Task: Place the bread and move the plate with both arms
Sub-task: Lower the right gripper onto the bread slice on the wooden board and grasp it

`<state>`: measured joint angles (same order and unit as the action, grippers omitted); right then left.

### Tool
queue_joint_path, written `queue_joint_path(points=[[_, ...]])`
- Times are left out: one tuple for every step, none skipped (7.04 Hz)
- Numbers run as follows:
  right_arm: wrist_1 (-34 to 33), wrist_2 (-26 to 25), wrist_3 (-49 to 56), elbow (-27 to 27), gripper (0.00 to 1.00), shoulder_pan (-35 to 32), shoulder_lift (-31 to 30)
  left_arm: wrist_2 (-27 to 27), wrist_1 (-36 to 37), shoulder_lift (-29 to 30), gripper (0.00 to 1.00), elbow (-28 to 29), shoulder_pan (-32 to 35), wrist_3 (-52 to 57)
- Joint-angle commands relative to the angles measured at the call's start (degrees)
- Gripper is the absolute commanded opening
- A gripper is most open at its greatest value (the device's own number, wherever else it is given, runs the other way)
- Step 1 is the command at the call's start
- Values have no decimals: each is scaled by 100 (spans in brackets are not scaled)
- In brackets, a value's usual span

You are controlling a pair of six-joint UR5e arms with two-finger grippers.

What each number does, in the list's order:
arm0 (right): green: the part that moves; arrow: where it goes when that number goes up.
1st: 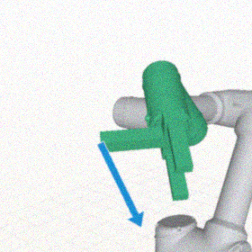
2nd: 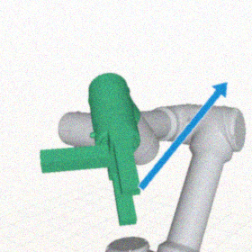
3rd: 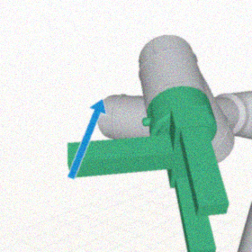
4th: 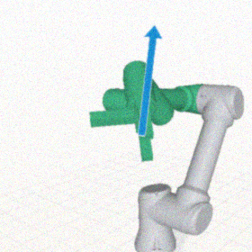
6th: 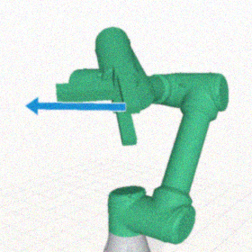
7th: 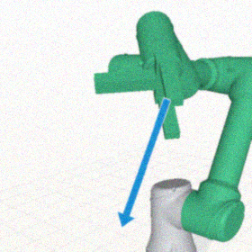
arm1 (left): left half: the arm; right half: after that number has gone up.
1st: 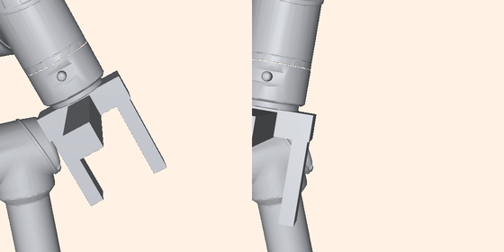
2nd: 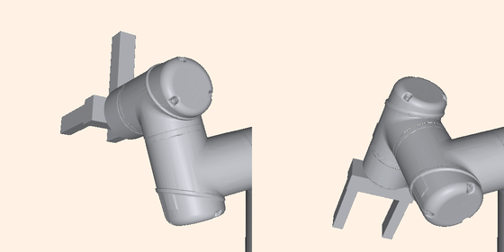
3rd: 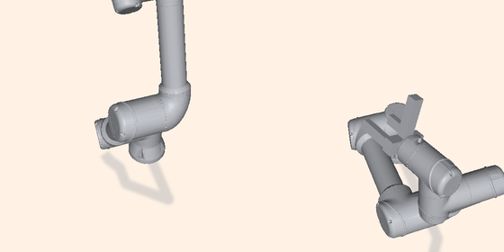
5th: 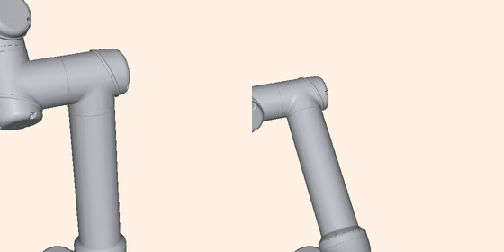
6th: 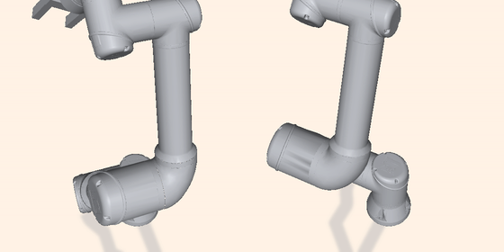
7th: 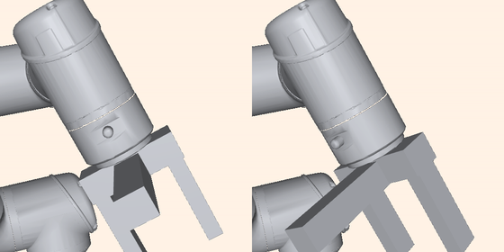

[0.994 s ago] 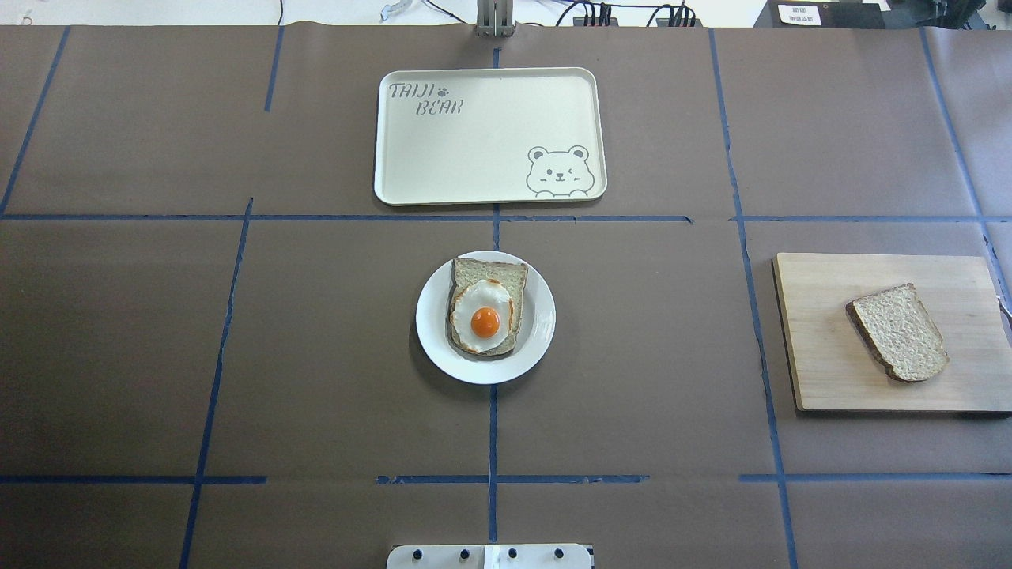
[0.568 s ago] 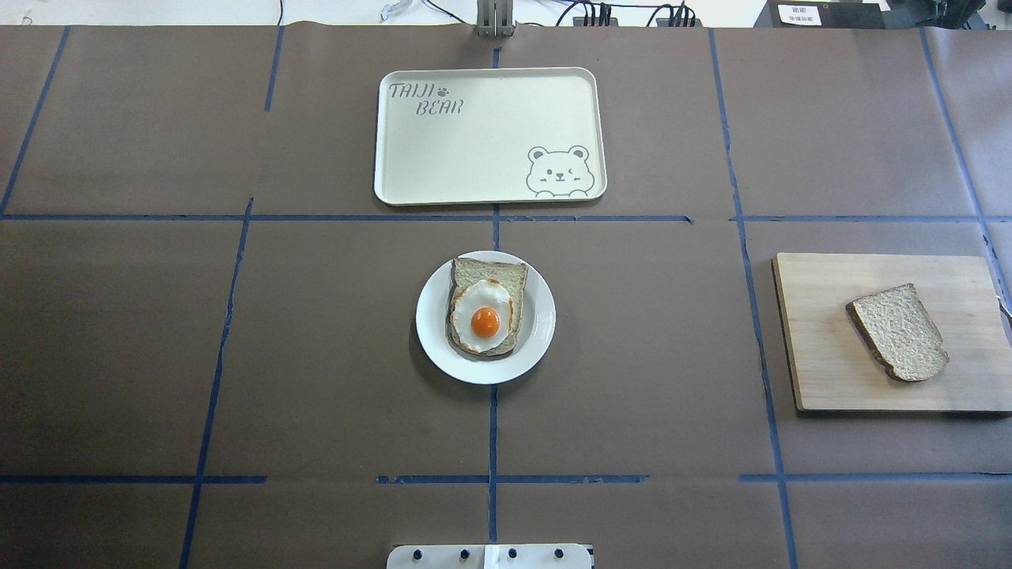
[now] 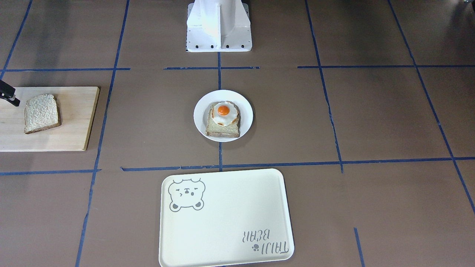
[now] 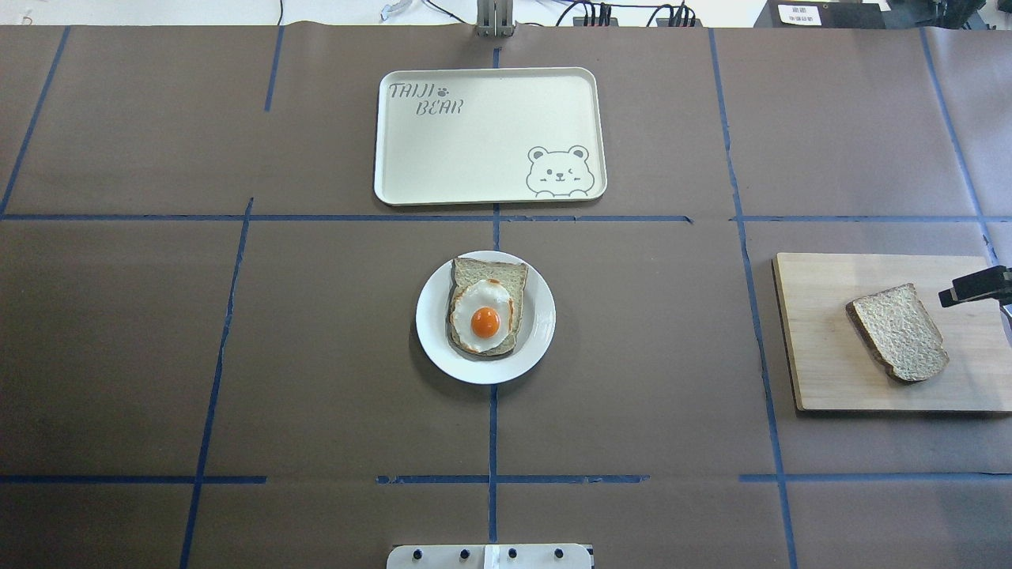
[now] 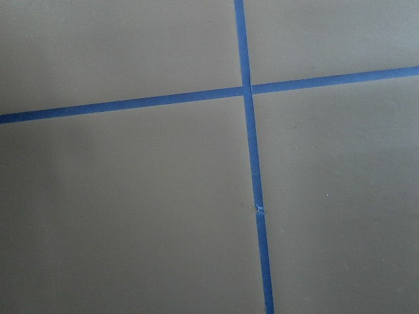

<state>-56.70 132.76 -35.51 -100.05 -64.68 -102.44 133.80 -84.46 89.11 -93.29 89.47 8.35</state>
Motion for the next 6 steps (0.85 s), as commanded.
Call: queue_joint_path(points=[[54,-84,-70,196,100,314,31,-3,0,2,100,4,0,0],[54,-75,-62,292,100,324,31,-3,0,2,100,4,0,0],[45,-66,-62,476,99,350,196,-3,0,2,100,4,0,0],[45,-57,-70,756,96,359,433,-3,0,2,100,-5,0,0],[45,-57,-70,794,89,368,435,-3,0,2,100,-14,0,0],[54,-49,-62,786,79,359,435,-3,0,-7,100,-14,0,0]])
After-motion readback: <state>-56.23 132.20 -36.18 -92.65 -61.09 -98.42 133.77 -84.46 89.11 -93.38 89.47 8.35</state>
